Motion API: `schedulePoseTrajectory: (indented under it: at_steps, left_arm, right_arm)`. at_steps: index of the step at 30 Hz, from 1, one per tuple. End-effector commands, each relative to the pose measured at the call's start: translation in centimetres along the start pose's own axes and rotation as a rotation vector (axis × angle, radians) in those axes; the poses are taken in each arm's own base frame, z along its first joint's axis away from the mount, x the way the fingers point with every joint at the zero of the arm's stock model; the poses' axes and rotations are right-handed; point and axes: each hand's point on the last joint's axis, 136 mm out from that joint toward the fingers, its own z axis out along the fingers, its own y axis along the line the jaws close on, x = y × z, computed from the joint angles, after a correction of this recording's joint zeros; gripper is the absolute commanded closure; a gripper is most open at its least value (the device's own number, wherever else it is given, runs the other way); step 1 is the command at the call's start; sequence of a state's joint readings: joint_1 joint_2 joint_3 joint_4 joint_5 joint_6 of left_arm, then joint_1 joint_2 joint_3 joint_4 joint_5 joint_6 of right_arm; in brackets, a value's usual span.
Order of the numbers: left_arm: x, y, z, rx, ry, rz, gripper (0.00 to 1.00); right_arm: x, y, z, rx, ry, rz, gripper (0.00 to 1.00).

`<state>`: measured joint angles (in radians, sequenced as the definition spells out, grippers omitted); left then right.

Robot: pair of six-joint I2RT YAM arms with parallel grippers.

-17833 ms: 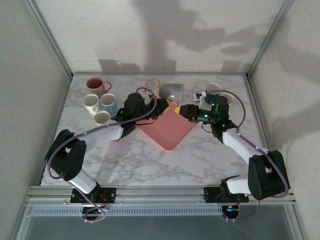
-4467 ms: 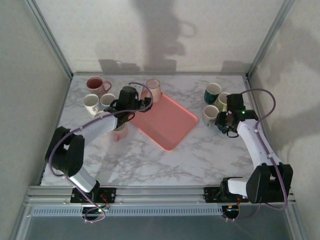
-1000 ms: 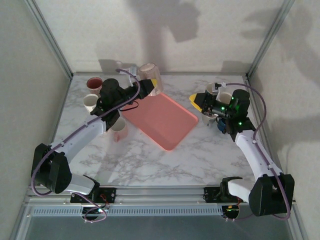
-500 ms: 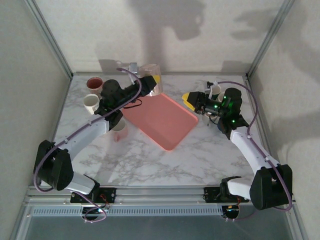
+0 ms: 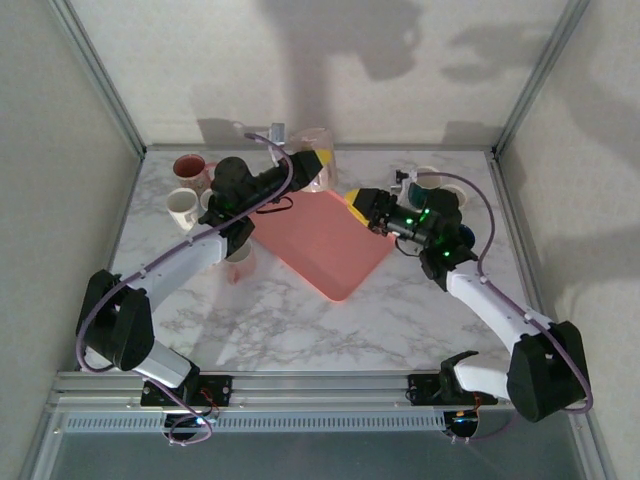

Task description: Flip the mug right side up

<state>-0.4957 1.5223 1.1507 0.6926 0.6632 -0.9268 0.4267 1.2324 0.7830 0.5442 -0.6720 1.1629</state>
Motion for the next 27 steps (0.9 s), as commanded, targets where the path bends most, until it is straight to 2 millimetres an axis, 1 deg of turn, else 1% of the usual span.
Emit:
schedulePoseTrajectory:
  at_steps: [1,8,13,22,24,27]
  left_arm:
    - [-3.3,-7.9,-0.2,0.227,-0.095,0.139,1.00]
    - [-3.5,-9.0,-0.2,0.246,-0.134,0.086,1.00]
    - [-3.7,-9.3,-0.2,0.252,-0.146,0.043,1.00]
    - [-3.9,-9.6,-1.0,0.276,-0.182,-0.017,1.00]
    - [-3.9,-9.5,-1.2,0.285,-0.191,-0.035,1.00]
    - [-3.8,-9.6,-1.5,0.308,-0.201,-0.071,1.00]
  right_arm:
    - [-1.5,1.5,0.8,-0.083,-0.123,0.010,0.40]
    - [-2.4,2.0,2.1,-0.190,-0.218,0.036,0.44]
    - [-3.0,3.1,2.6,-0.268,-0.251,0.034,0.49]
    - [-4.4,4.3,1.9,-0.329,-0.342,0.033,0.52]
    - [-4.7,5.0,1.8,-0.357,-0.356,0.031,0.53]
    - [-5.3,5.5,1.8,-0.379,-0.374,0.036,0.56]
